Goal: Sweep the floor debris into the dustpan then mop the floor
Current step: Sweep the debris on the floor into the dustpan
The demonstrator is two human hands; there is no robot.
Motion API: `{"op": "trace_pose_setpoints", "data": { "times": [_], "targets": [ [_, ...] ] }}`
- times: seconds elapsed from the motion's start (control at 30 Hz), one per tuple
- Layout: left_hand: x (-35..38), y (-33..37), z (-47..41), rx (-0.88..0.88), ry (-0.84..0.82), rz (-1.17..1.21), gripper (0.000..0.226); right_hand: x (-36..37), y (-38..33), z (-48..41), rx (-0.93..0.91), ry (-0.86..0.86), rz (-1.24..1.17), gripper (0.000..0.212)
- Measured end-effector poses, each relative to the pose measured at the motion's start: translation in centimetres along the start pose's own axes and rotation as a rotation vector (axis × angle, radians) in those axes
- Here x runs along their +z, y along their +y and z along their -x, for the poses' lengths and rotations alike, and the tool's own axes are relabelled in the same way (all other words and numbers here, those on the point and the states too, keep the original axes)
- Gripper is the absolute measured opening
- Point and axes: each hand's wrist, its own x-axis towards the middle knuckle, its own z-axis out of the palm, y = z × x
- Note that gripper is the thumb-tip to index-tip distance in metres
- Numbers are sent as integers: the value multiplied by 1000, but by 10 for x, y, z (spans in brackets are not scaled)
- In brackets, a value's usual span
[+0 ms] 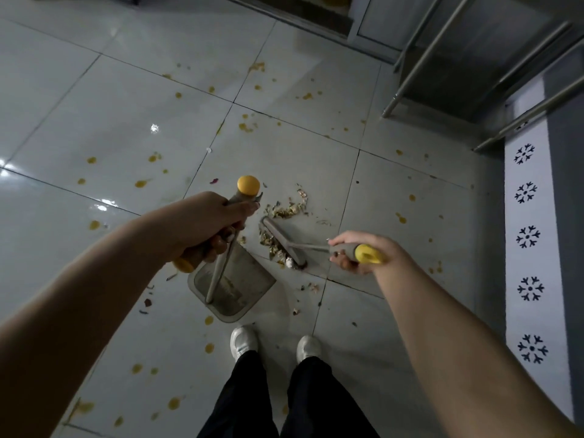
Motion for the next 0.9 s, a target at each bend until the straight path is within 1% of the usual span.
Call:
{"op": "trace_pose_setpoints", "data": {
  "times": [0.13,0.27,0.33,0.43,0.6,0.67,0.7,0.73,0.77,0.83,0.9],
  "targets": [
    [-16,4,-4,25,-19,-17,39,-13,-18,-7,30,16,14,29],
    [-23,13,-13,16,-43,-18,38,-20,-36,-15,-19,79,-38,29],
    [-25,21,-19,13,-47,-8,38,-22,-50,-16,-4,93,-43,26],
    [-29,36,-30,13,-24,2,39,-23,-76,-16,6,108,19,31],
    [-33,63,-53,-25,-3,17,39,-28,-119,-20,-52,149,74,26],
    [-34,73,-63,-49,-10,0,40,-33,-132,-28,-69,170,72,22],
    [-35,78,-68,-58,-14,-8,40,-35,-137,-33,-83,182,87,17],
    [-35,82,-73,-66,-16,-9,41,-38,-141,-39,-91,191,113,11],
    [-36,85,-78,-73,-19,-7,41,-40,-145,-44,-91,198,153,11],
    [-36,92,-85,-85,-29,-5,41,-41,-148,-54,-67,208,244,18],
    [-36,99,-91,-105,-46,-13,40,-36,-147,-58,-32,204,276,22]
  ]
}}
